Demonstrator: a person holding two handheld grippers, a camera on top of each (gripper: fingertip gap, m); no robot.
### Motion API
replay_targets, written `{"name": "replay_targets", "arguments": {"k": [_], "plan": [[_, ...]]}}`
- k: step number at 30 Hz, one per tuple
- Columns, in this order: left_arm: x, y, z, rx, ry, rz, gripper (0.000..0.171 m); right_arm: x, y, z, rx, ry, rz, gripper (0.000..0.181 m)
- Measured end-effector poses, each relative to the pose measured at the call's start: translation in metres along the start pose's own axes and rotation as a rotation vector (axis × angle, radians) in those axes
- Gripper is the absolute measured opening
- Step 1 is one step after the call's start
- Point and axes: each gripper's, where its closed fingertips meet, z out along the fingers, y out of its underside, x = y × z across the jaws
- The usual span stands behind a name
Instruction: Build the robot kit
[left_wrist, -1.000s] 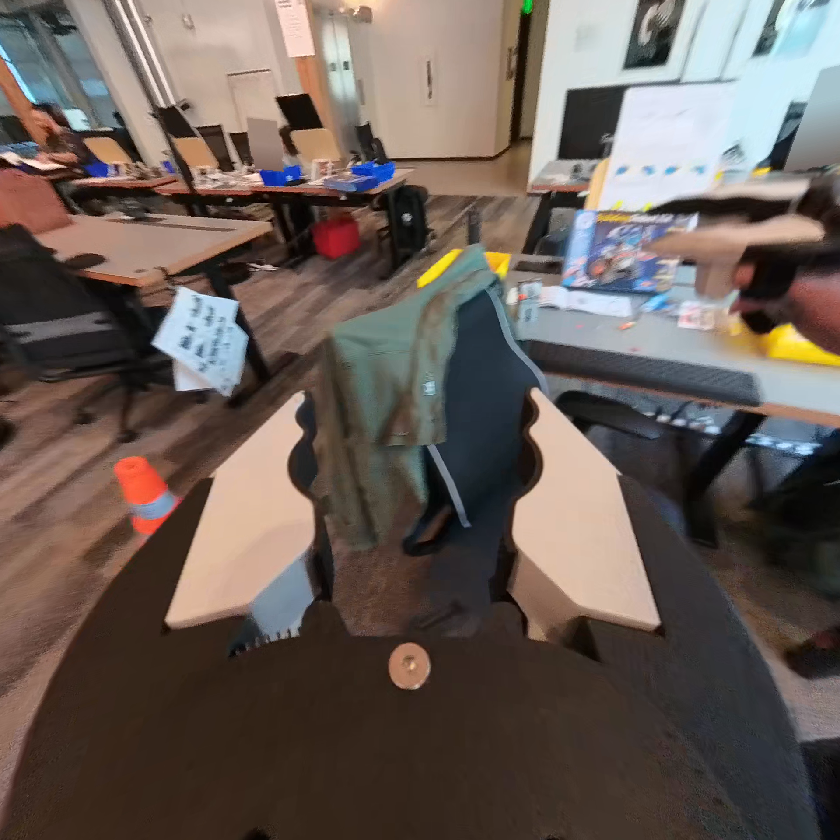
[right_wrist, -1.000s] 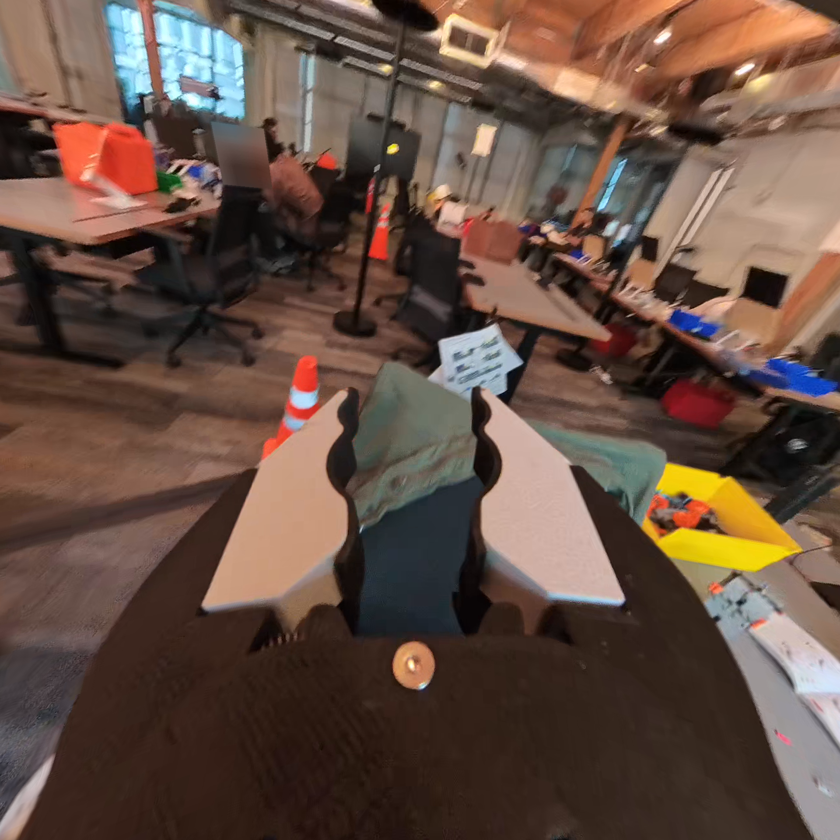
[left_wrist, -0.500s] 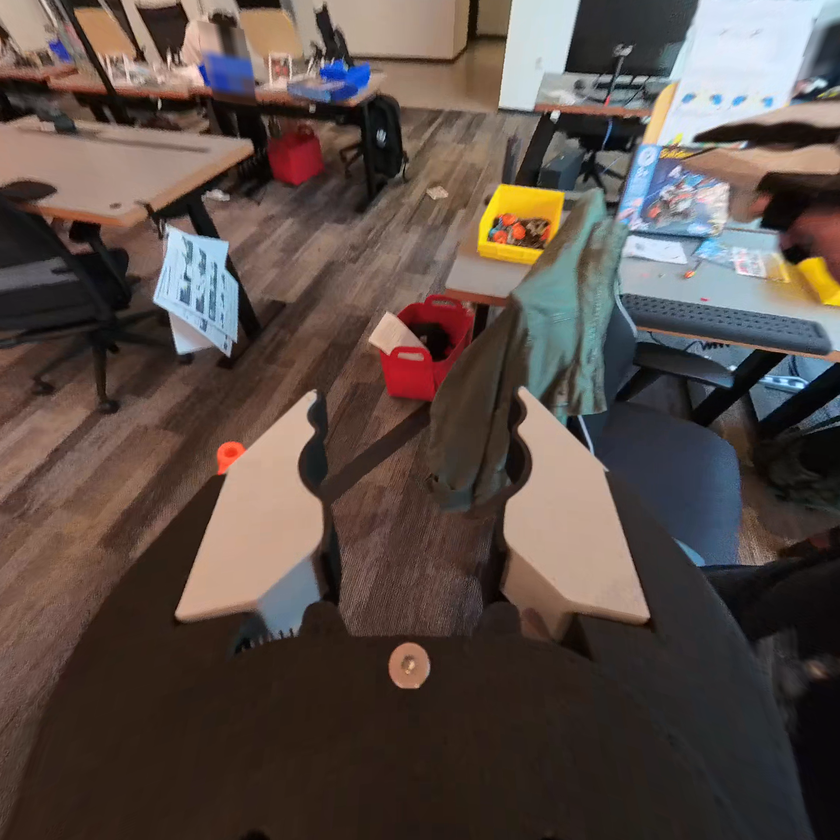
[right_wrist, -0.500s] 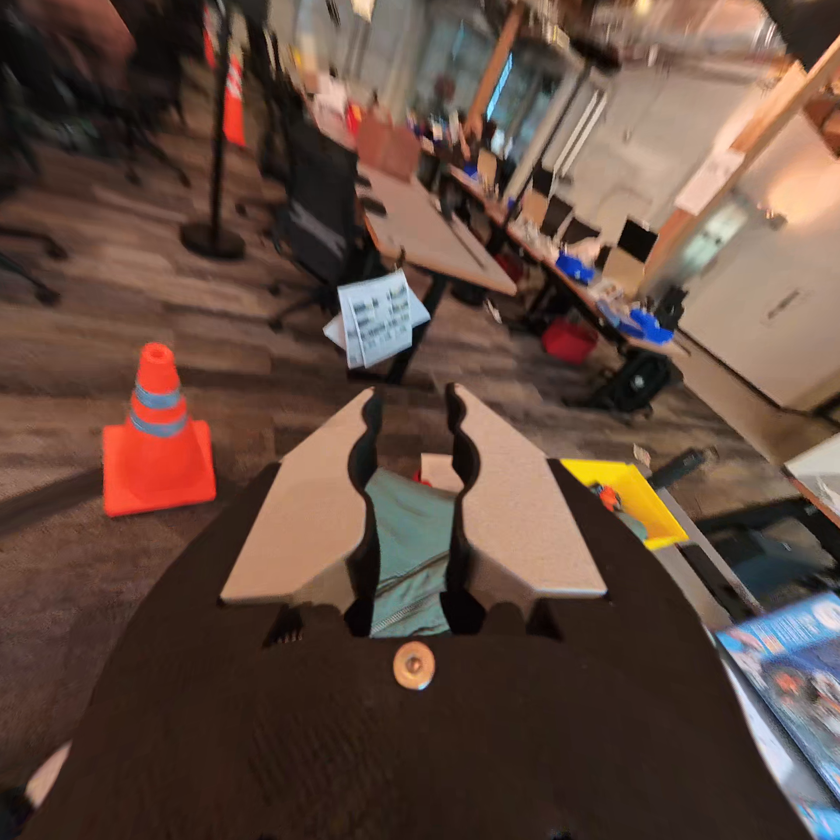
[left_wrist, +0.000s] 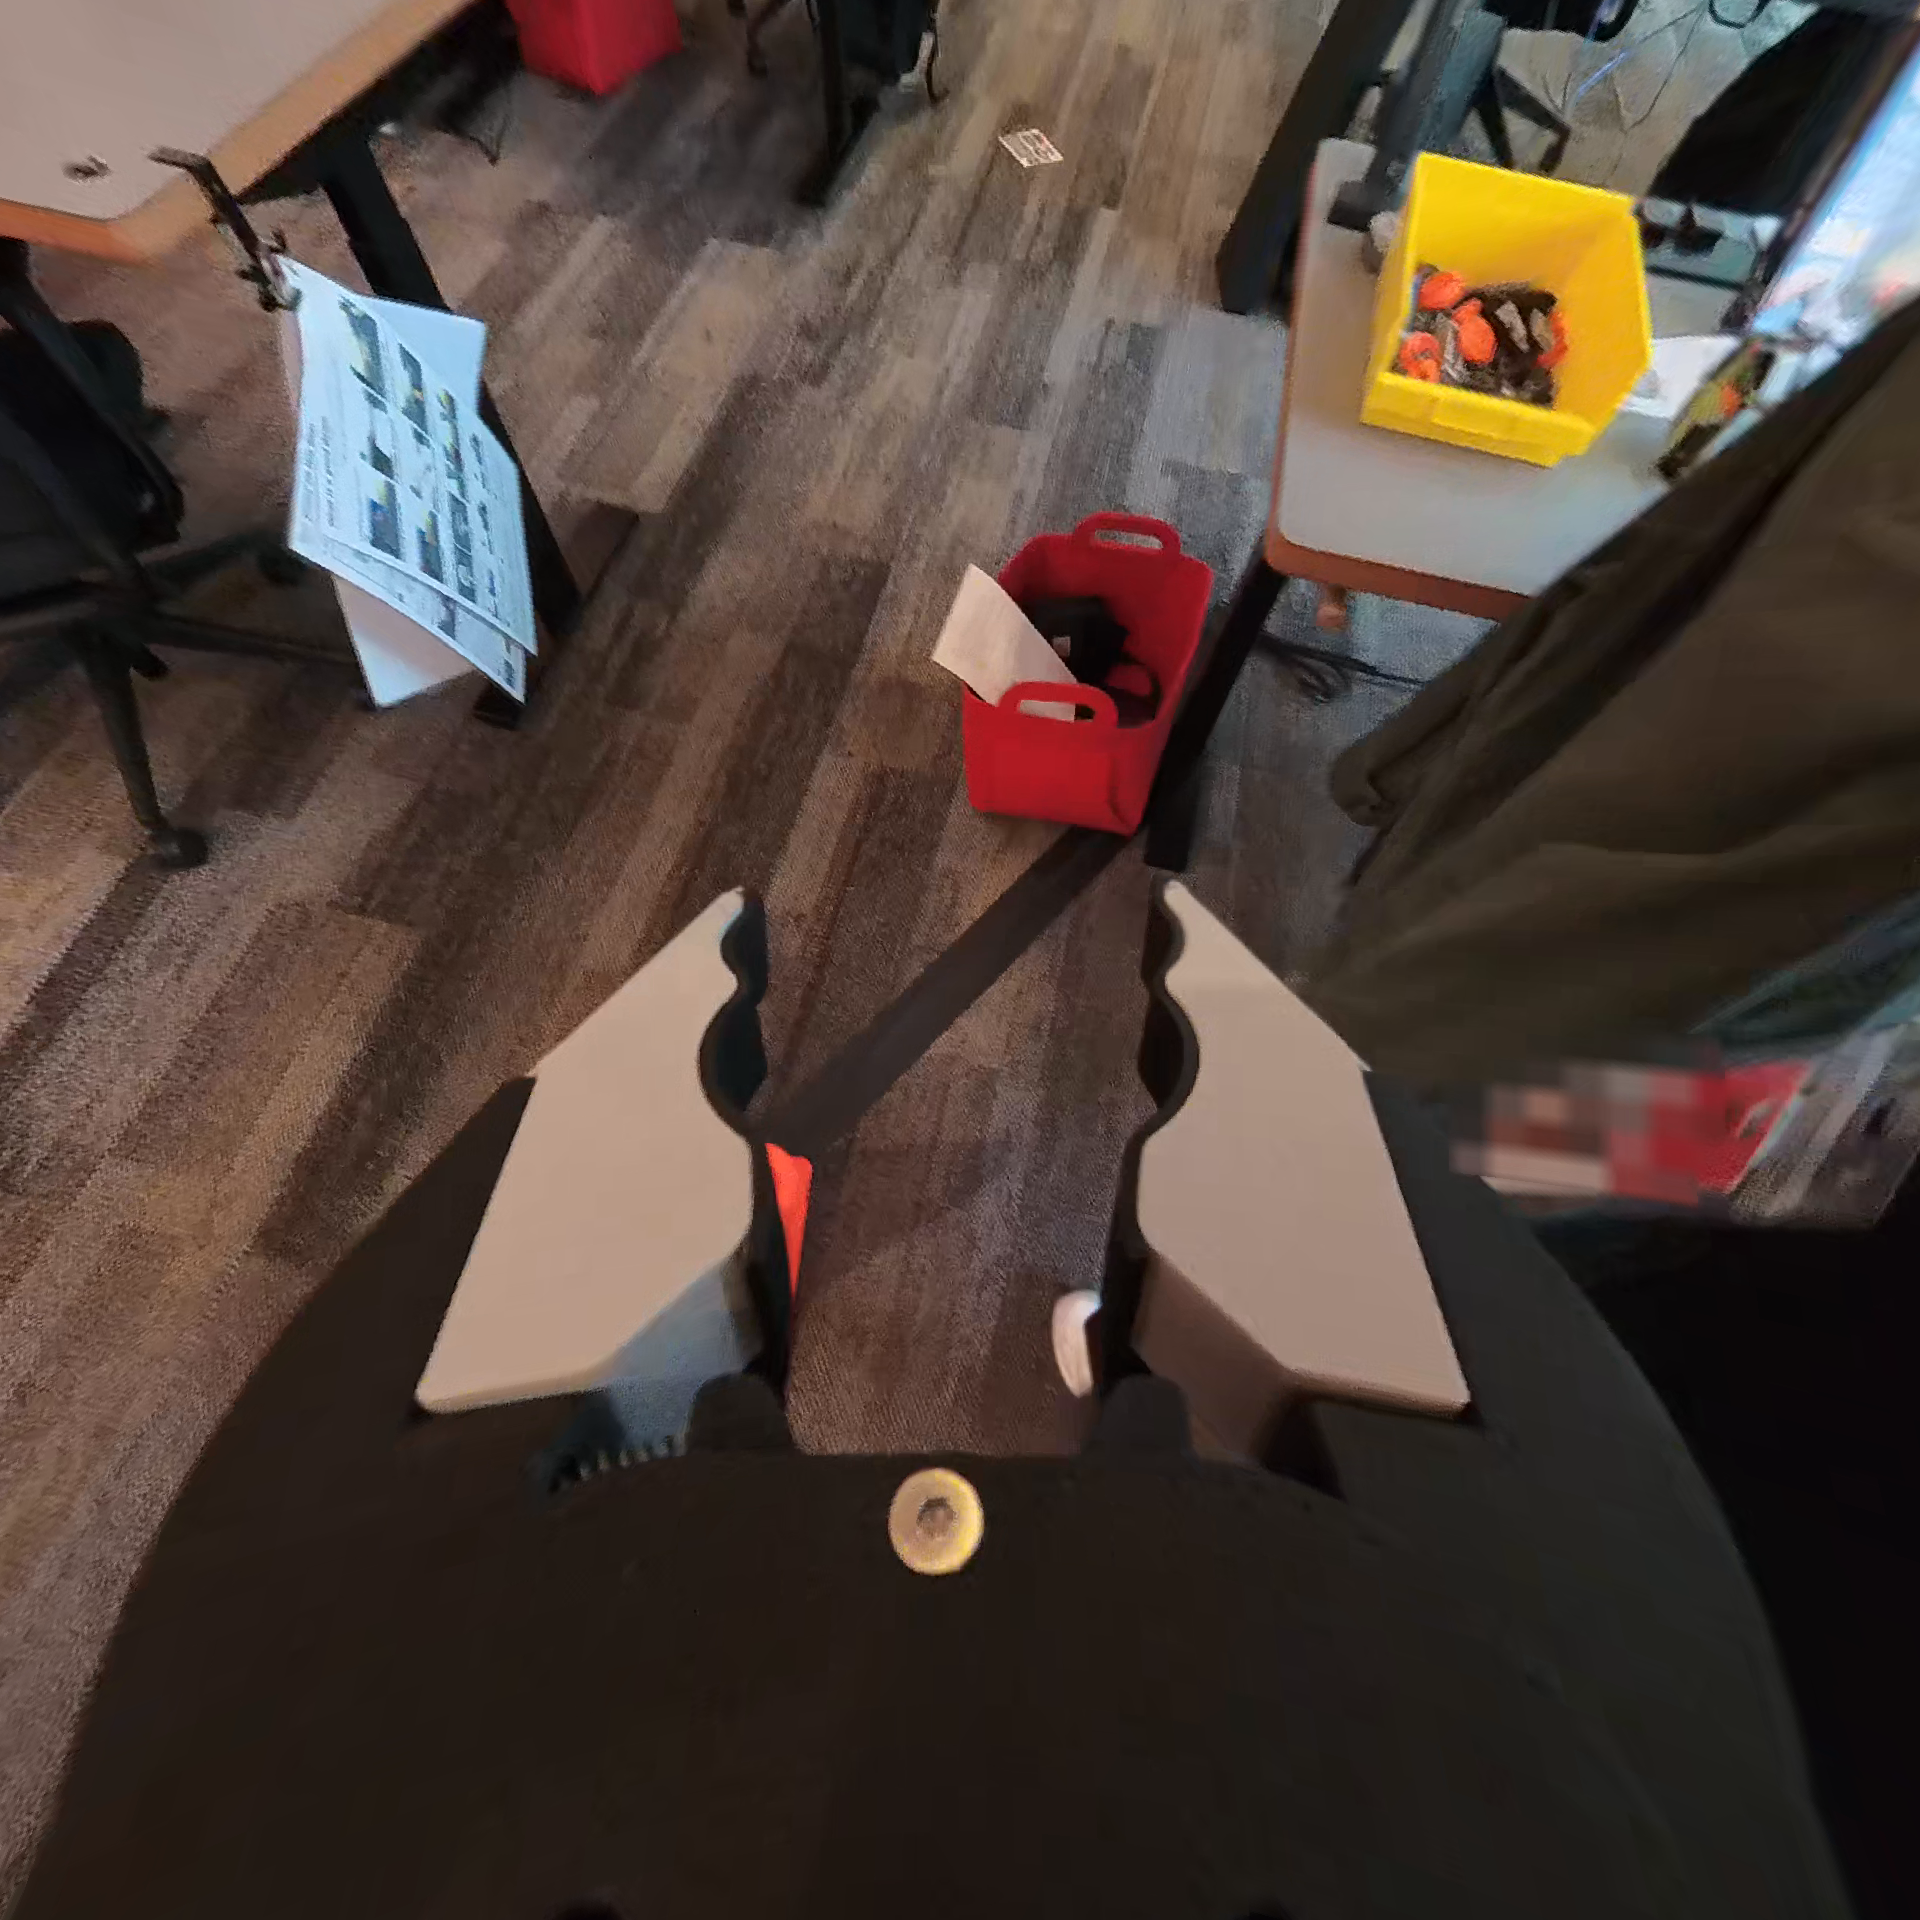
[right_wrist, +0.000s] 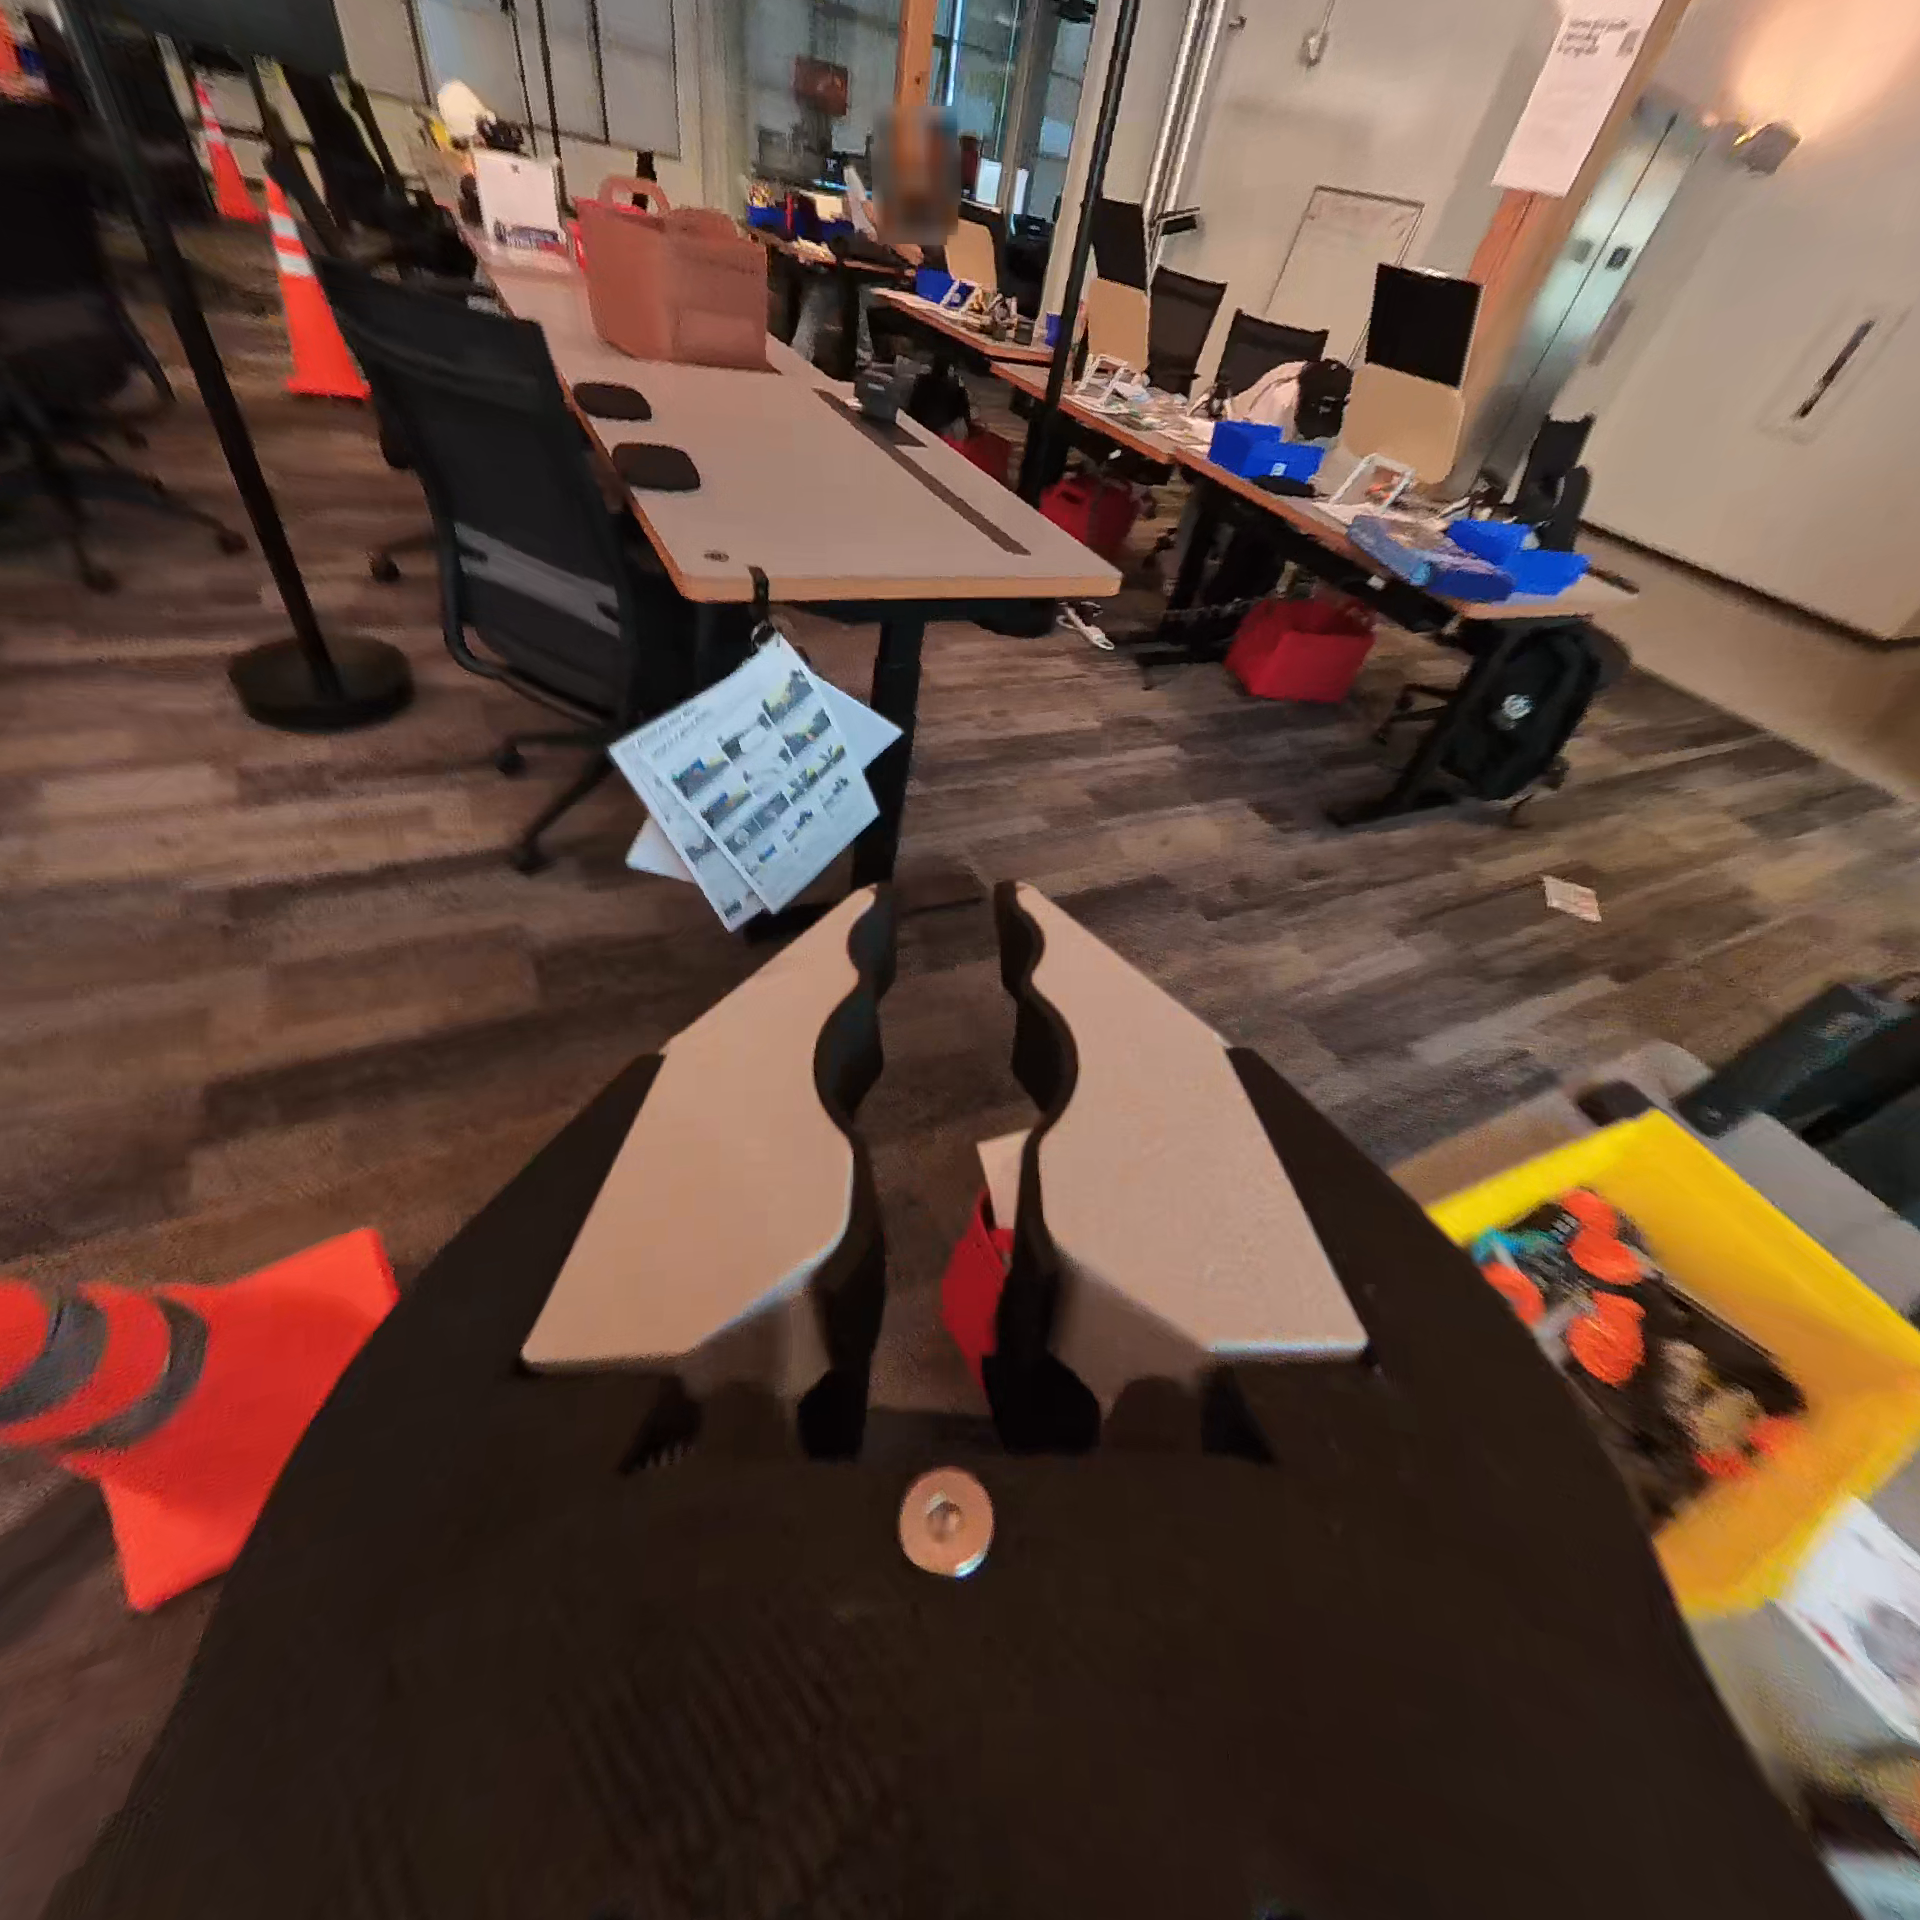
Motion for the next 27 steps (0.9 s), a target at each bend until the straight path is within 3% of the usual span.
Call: {"name": "replay_targets", "arguments": {"k": [2,4,8,11,15,20,23,27], "plan": [[-0.035,-0.021,0.023,0.033,-0.004,-0.029,0.068,0.01,-0.011,0.06,0.009,0.003,0.056,0.02],[-0.062,-0.06,0.056,0.092,0.021,-0.058,0.068,0.014,-0.023,0.111,0.04,-0.031,0.121,0.02],[-0.108,-0.169,0.151,0.172,0.103,0.002,0.072,0.057,-0.016,0.19,0.006,0.083,-0.013,0.02],[-0.141,-0.254,0.232,0.182,0.162,0.169,0.075,0.111,-0.003,0.241,0.008,0.191,-0.05,0.02],[-0.174,-0.372,0.363,0.244,0.261,0.356,0.072,0.184,0.013,0.286,-0.047,0.296,-0.016,0.024],[-0.133,-0.5,0.54,0.26,0.55,0.491,0.069,0.255,0.034,0.33,-0.19,0.406,0.048,0.024],[-0.101,-0.561,0.638,0.259,0.686,0.503,0.07,0.302,0.061,0.359,-0.321,0.487,0.045,0.025],[-0.077,-0.626,0.758,0.311,0.755,0.516,0.071,0.379,0.088,0.428,-0.343,0.523,0.056,0.025]]}}
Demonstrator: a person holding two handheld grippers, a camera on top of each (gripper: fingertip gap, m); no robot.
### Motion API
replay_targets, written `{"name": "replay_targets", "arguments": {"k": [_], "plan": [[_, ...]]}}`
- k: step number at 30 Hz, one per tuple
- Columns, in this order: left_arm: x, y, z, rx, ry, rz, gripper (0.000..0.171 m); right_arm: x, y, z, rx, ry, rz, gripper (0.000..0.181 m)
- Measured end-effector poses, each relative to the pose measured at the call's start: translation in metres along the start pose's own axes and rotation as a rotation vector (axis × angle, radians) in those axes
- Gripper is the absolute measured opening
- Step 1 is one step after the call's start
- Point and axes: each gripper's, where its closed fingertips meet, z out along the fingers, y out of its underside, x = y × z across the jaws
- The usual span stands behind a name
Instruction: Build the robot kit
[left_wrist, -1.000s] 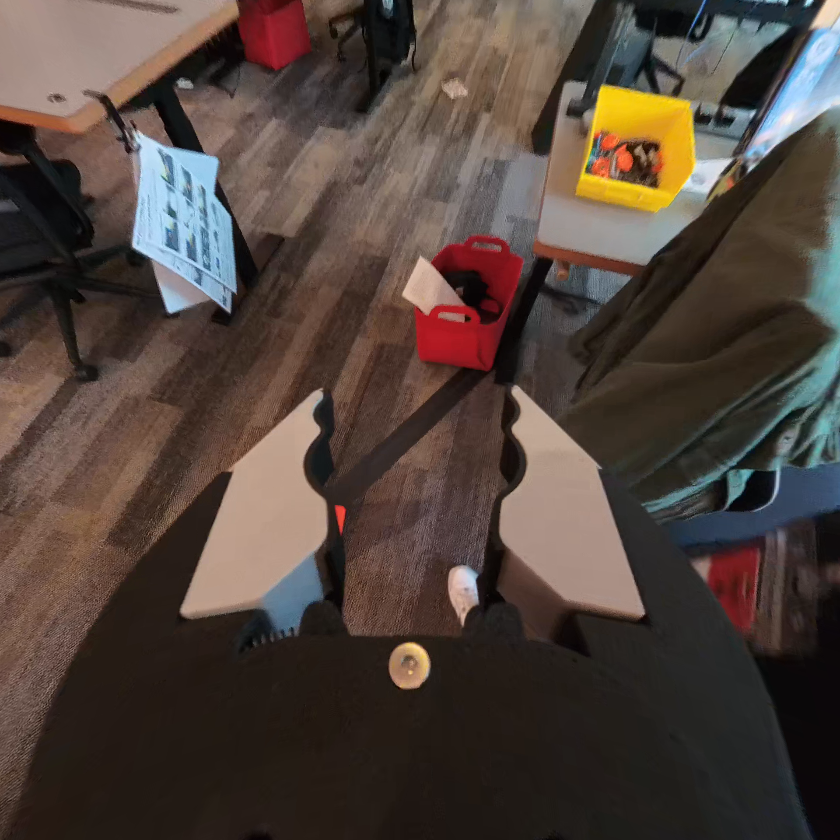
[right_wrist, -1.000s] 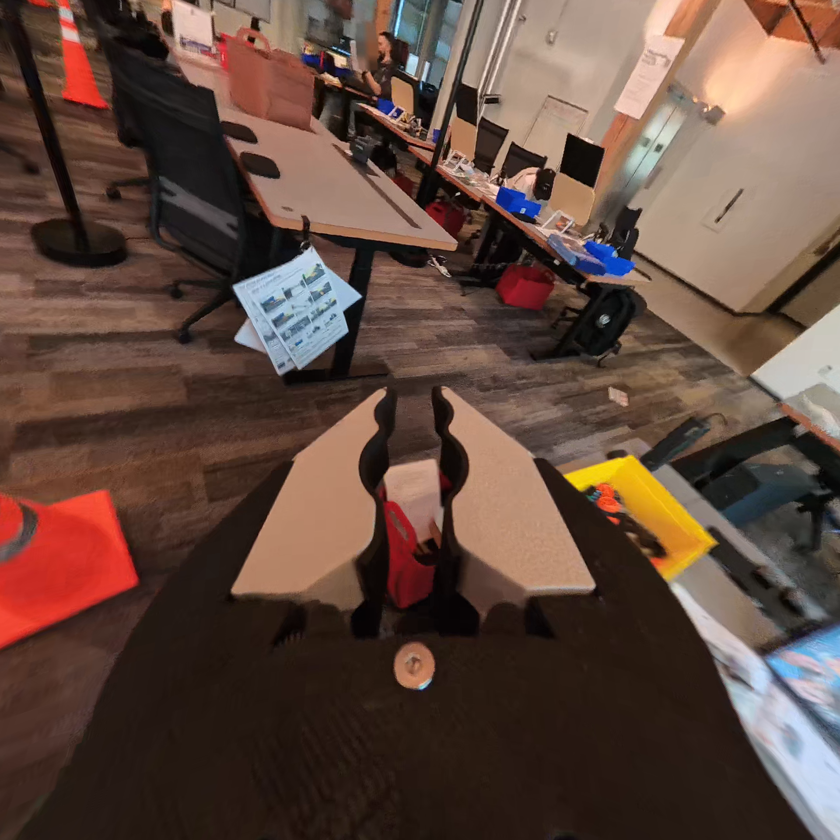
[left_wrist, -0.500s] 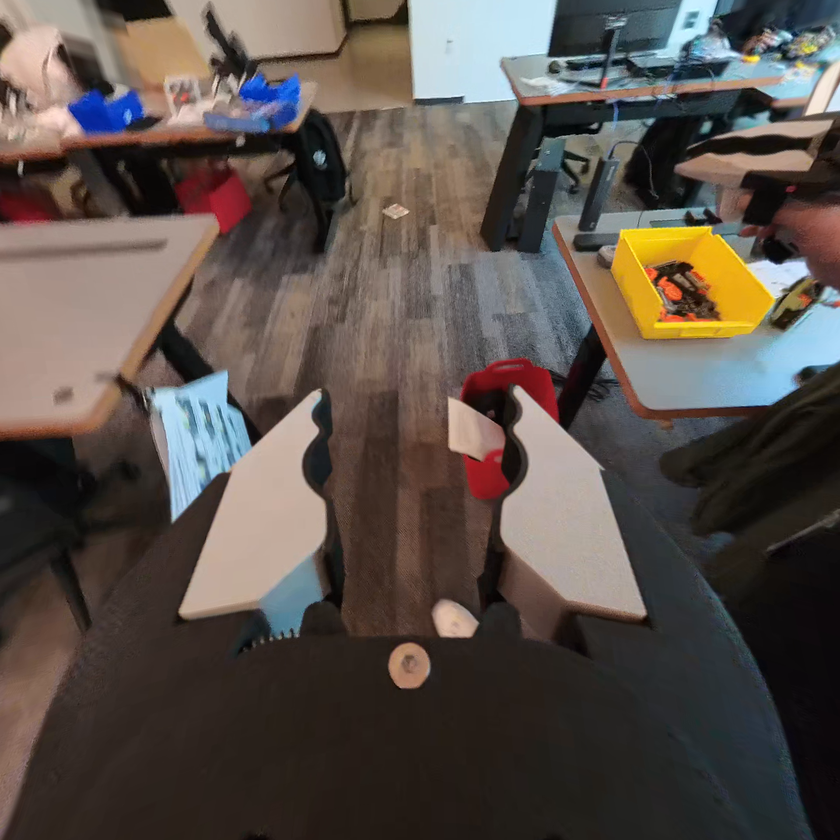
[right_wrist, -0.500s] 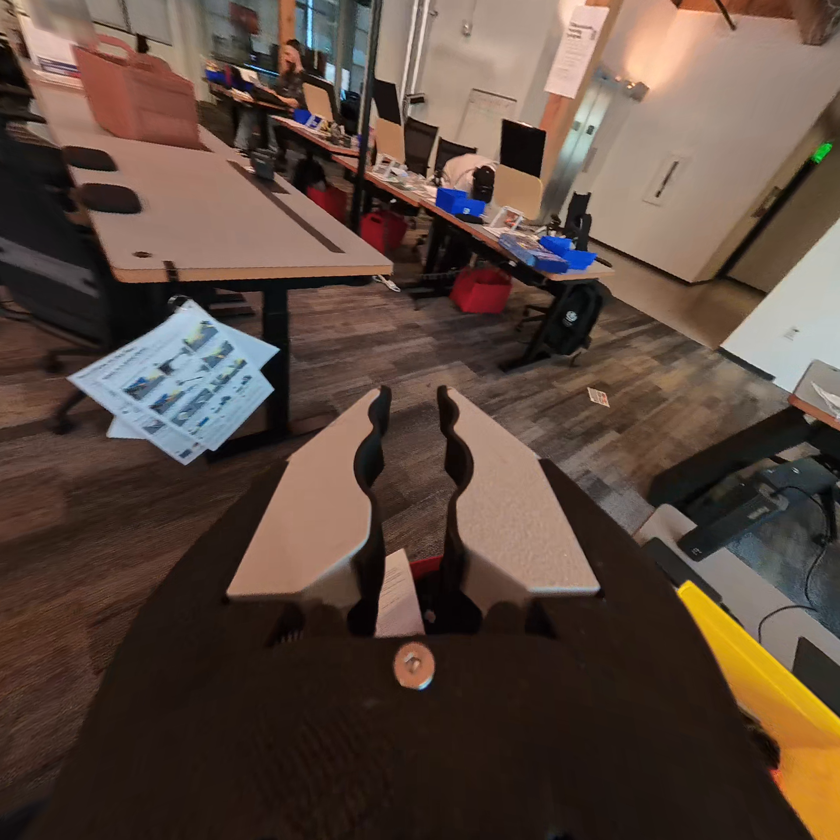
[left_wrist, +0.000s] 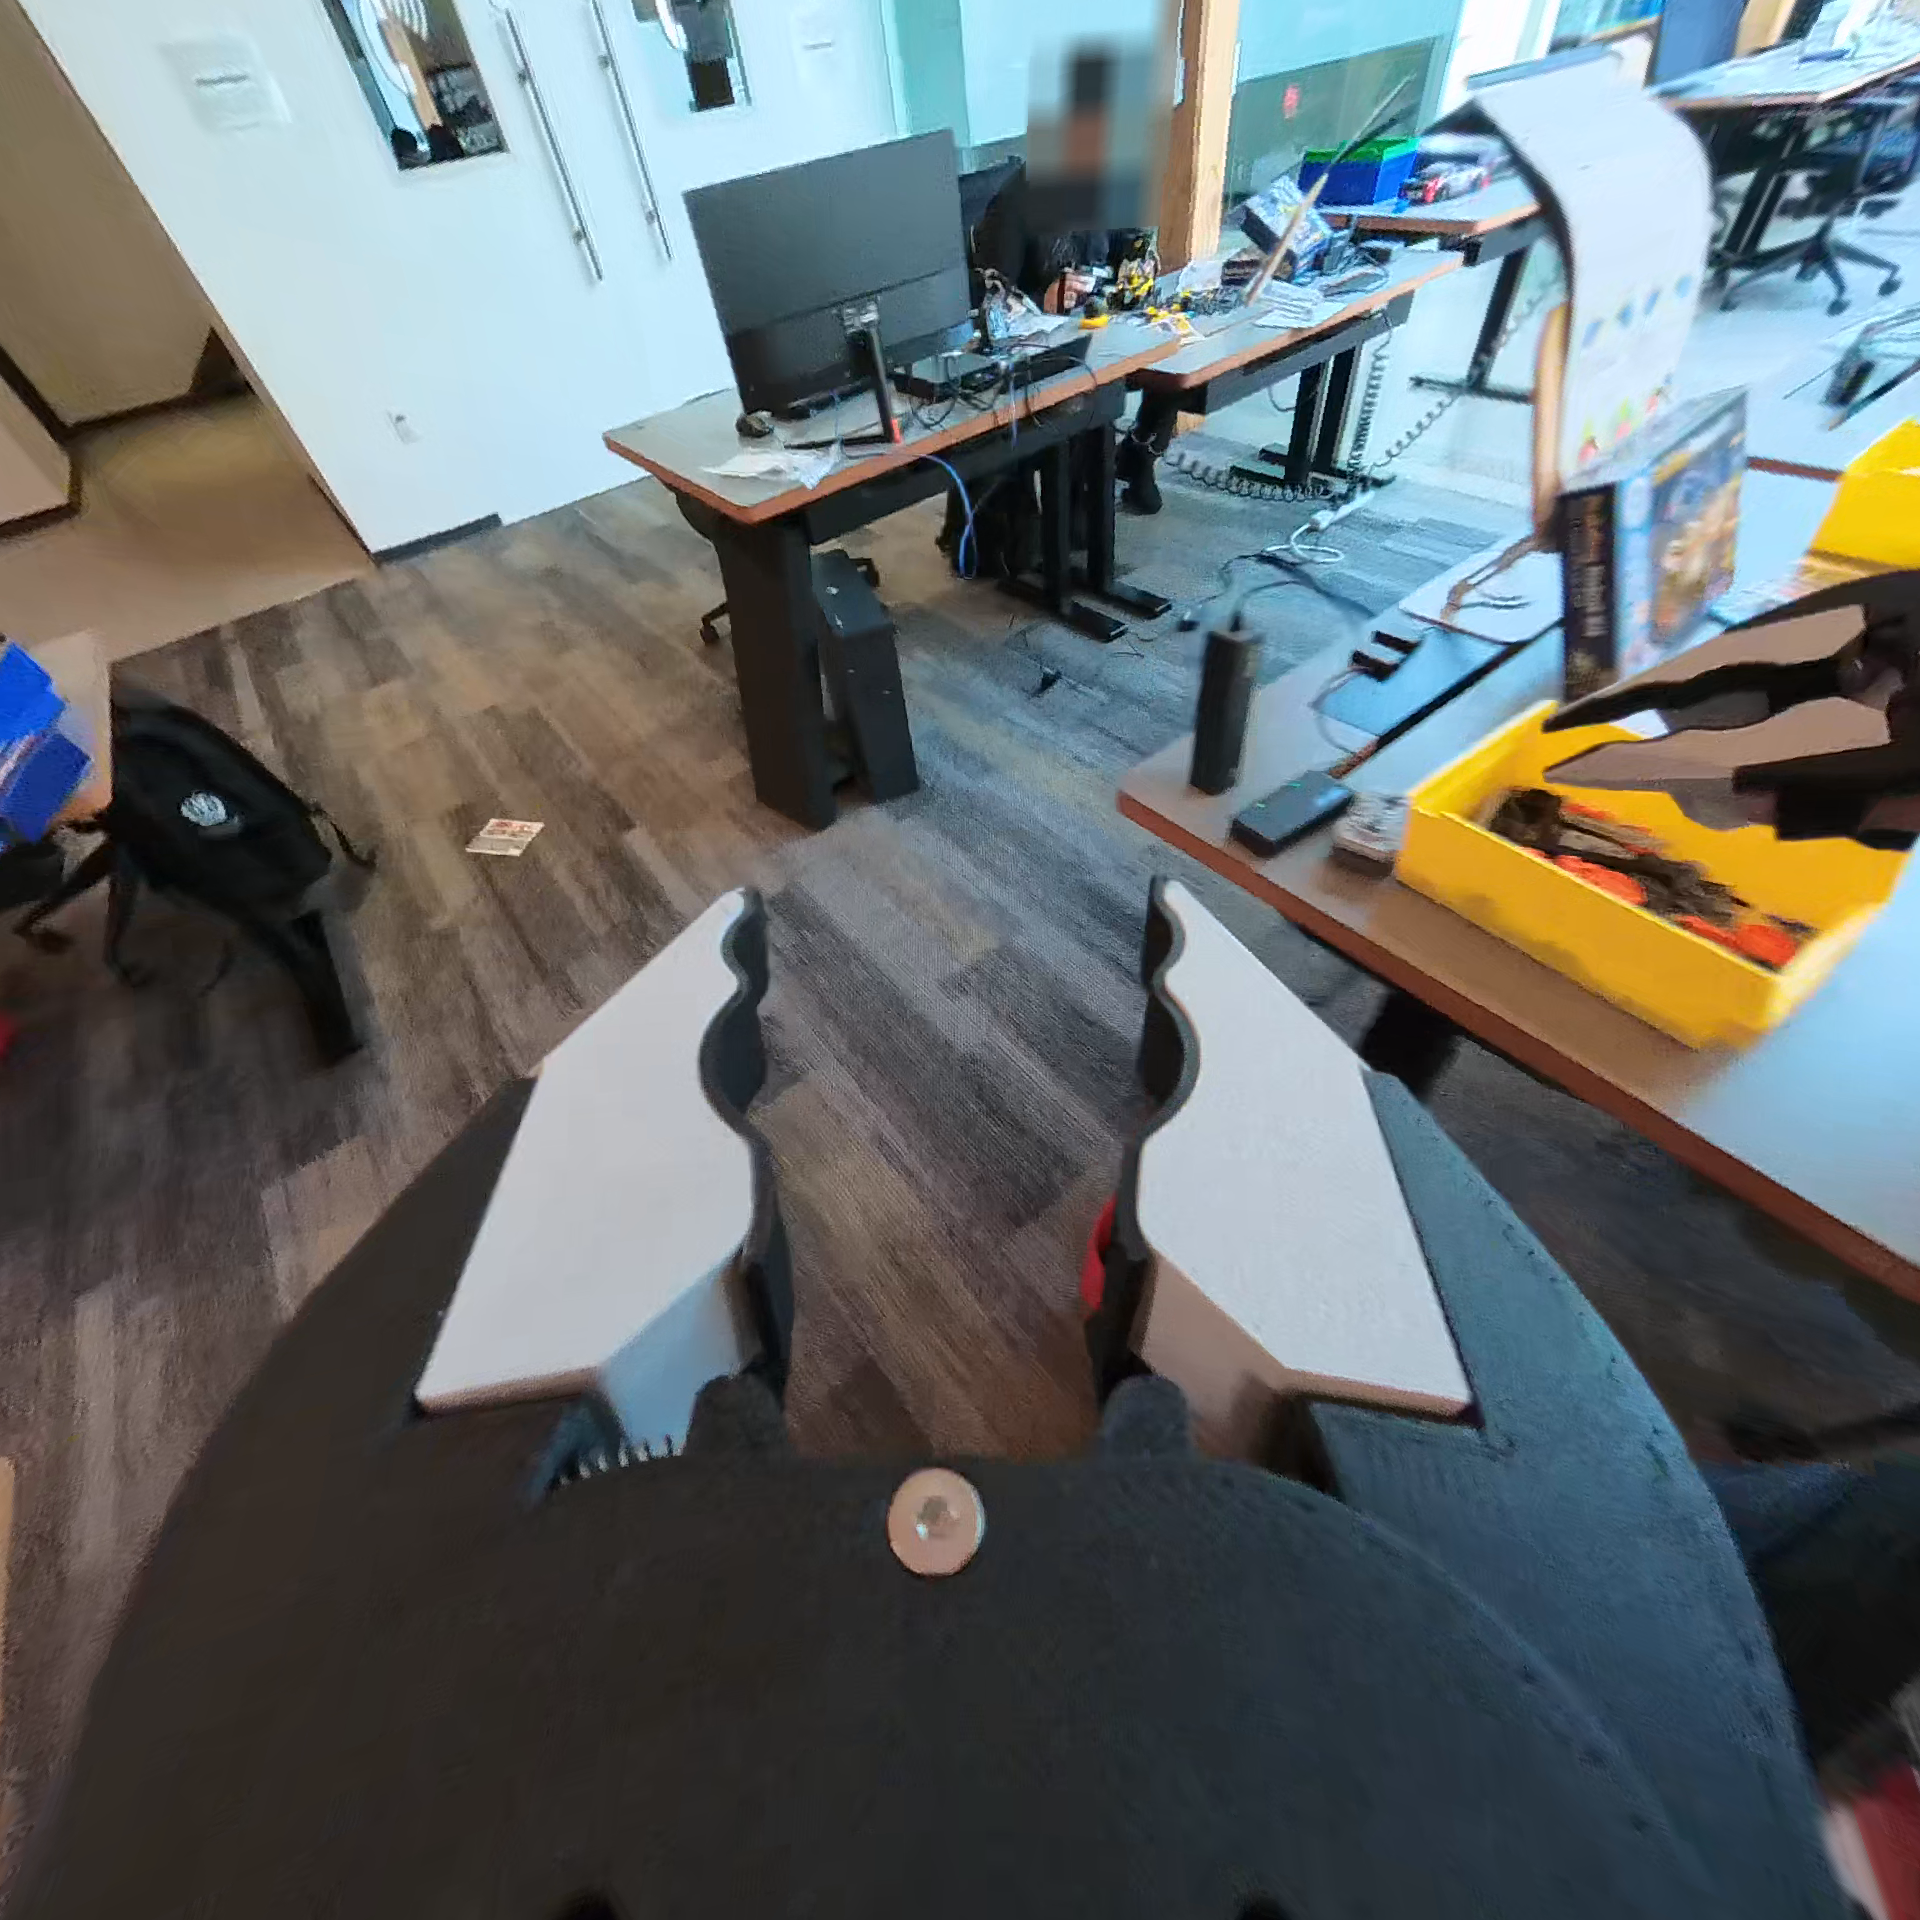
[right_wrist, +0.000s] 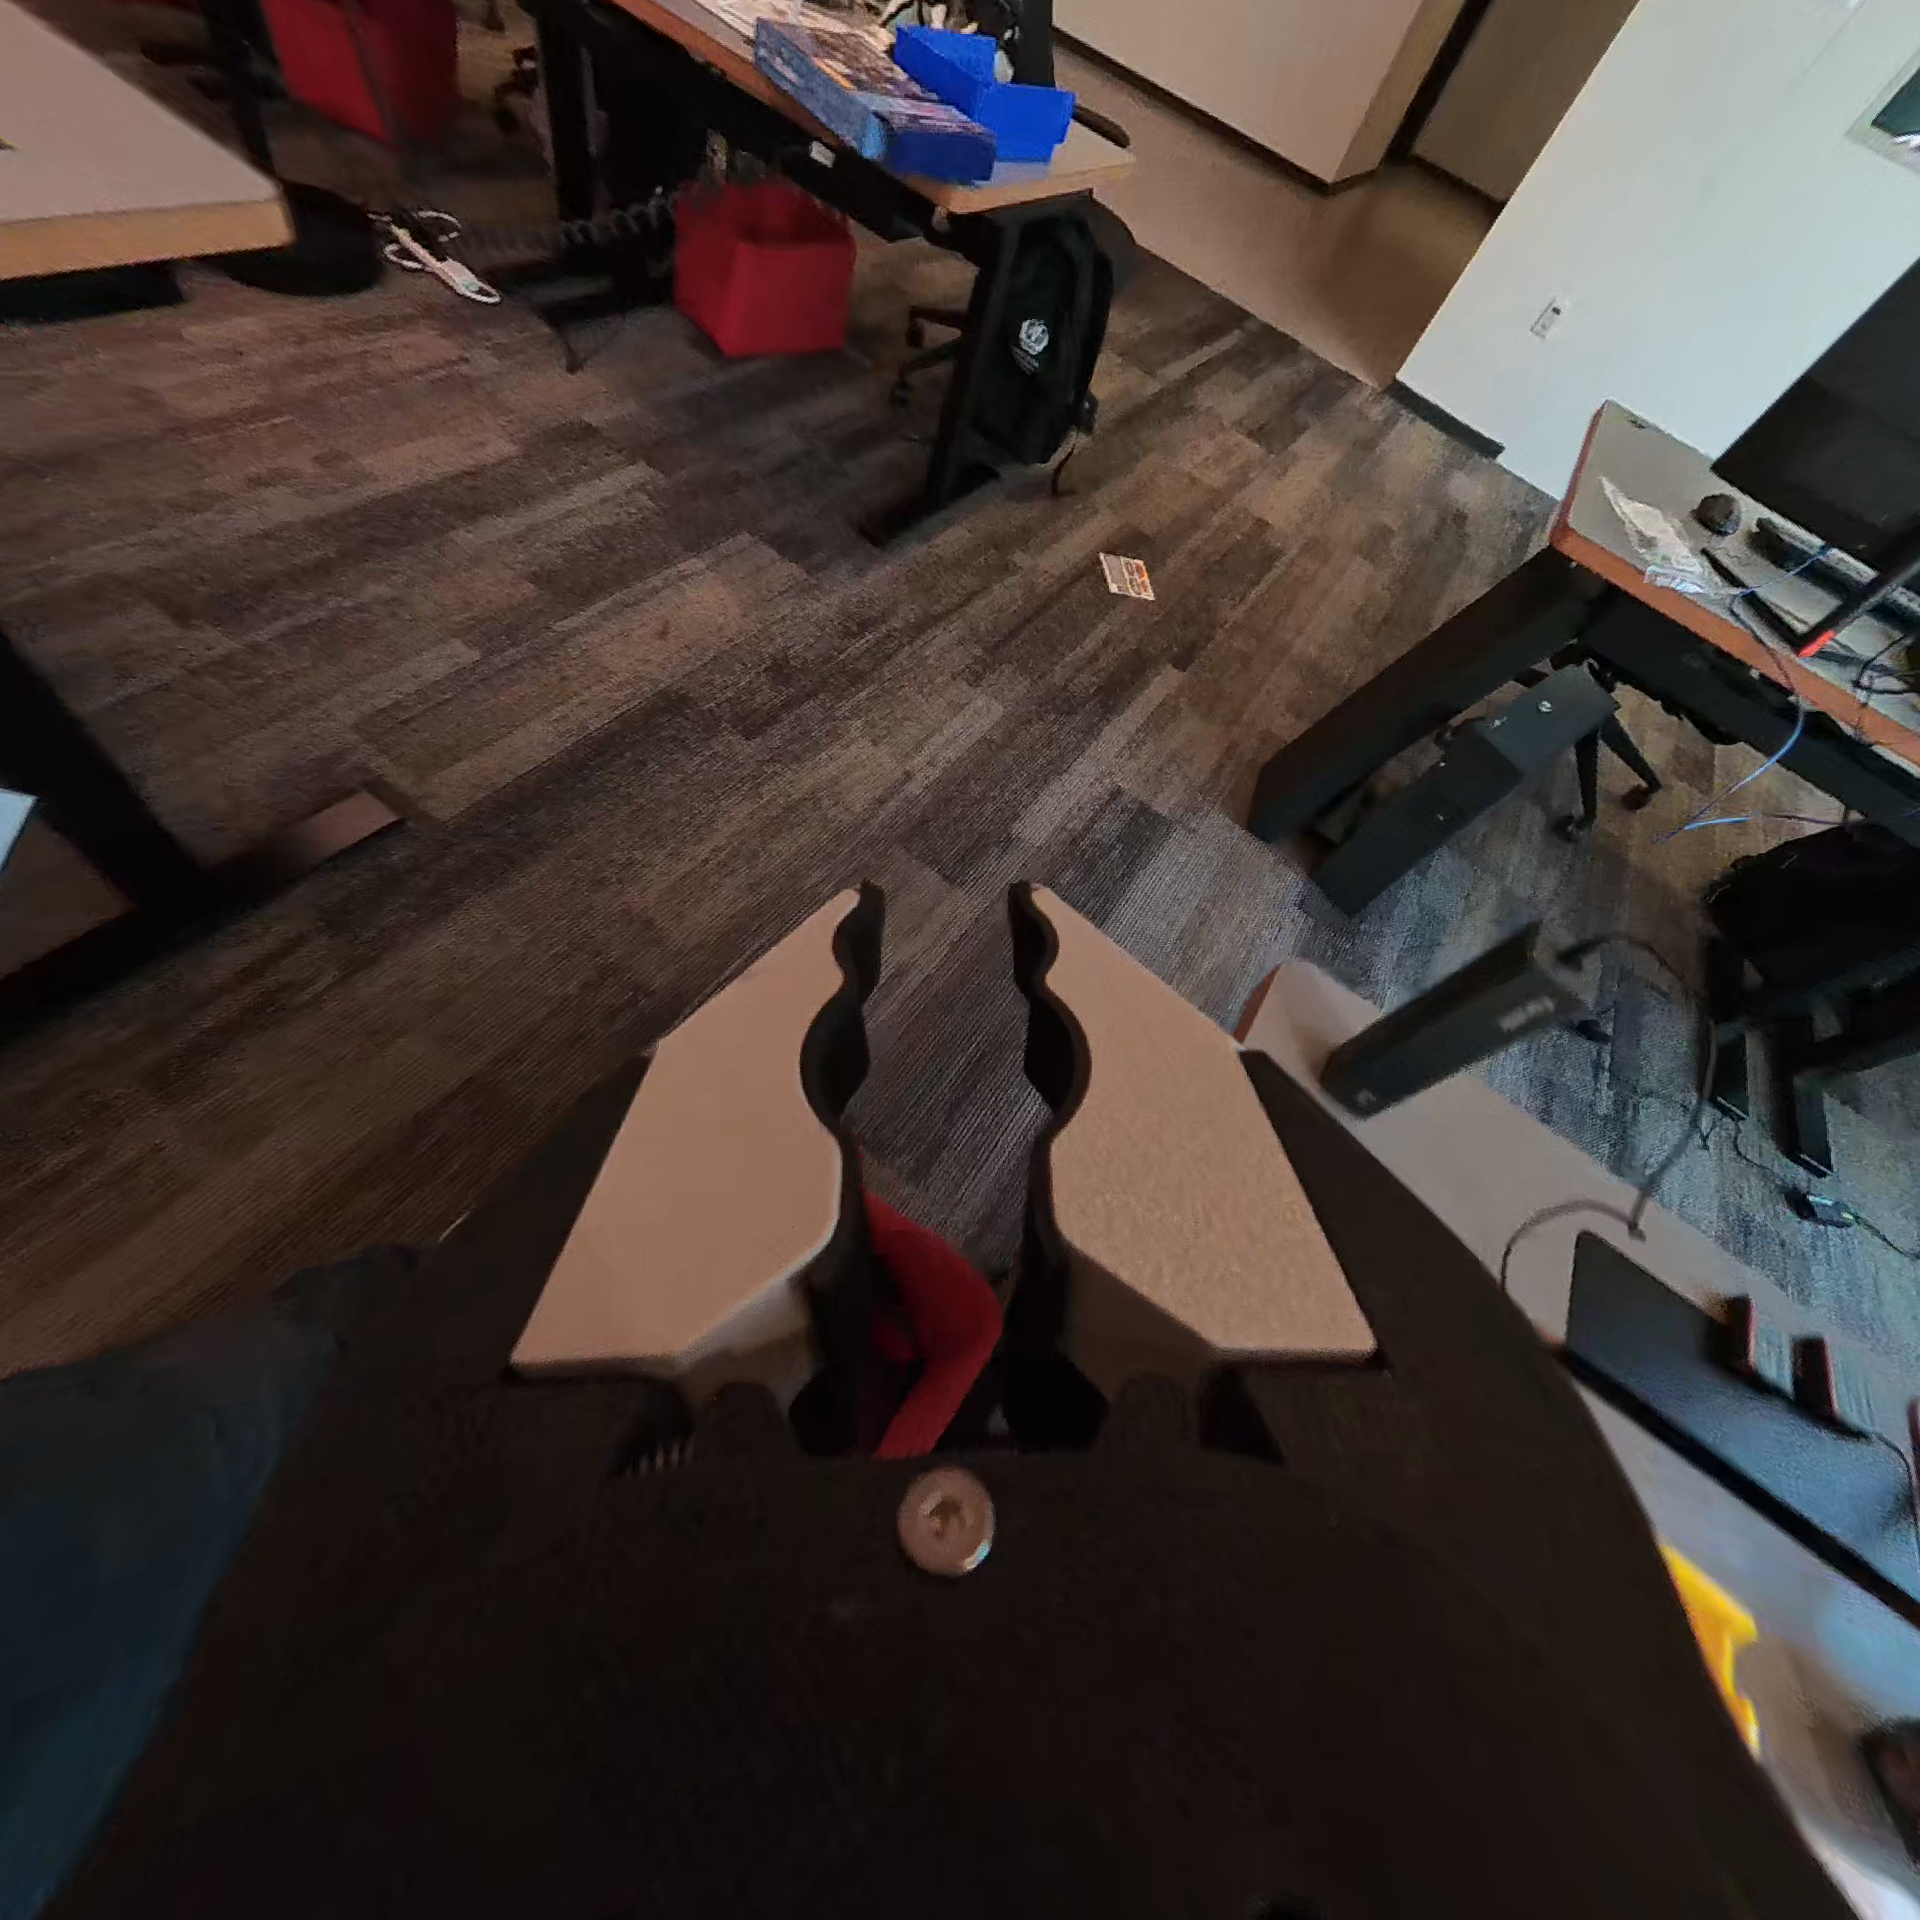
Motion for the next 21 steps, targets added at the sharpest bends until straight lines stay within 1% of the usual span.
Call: {"name": "replay_targets", "arguments": {"k": [2,4,6,8,10,12,14,17,19,21], "plan": [[-0.049,0.007,0.04,0.004,-0.017,0.028,0.072,0.027,-0.012,0.067,0.007,0.035,0.011,0.024],[-0.096,0.017,0.074,-0.023,-0.026,-0.005,0.071,0.065,-0.027,0.131,-0.064,0.104,0.049,0.024],[-0.138,0.023,0.103,-0.059,-0.004,-0.059,0.071,0.107,-0.057,0.183,-0.097,0.198,0.08,0.025],[-0.184,0.025,0.131,-0.093,-0.022,-0.054,0.069,0.148,-0.083,0.232,-0.115,0.276,0.113,0.024],[-0.232,0.029,0.166,-0.143,-0.061,-0.025,0.069,0.185,-0.096,0.282,-0.152,0.312,0.17,0.025],[-0.274,0.027,0.212,-0.165,-0.067,-0.007,0.069,0.222,-0.102,0.328,-0.15,0.362,0.229,0.025],[-0.309,0.02,0.273,-0.161,-0.027,0.011,0.069,0.257,-0.093,0.369,-0.162,0.416,0.293,0.025],[-0.349,0.001,0.384,-0.135,0.087,0.085,0.068,0.3,-0.057,0.421,-0.194,0.504,0.364,0.025],[-0.368,-0.019,0.462,-0.125,0.168,0.148,0.068,0.326,-0.022,0.445,-0.272,0.582,0.394,0.022],[-0.372,-0.049,0.538,-0.107,0.281,0.159,0.066,0.345,0.009,0.455,-0.374,0.651,0.465,0.018]]}}
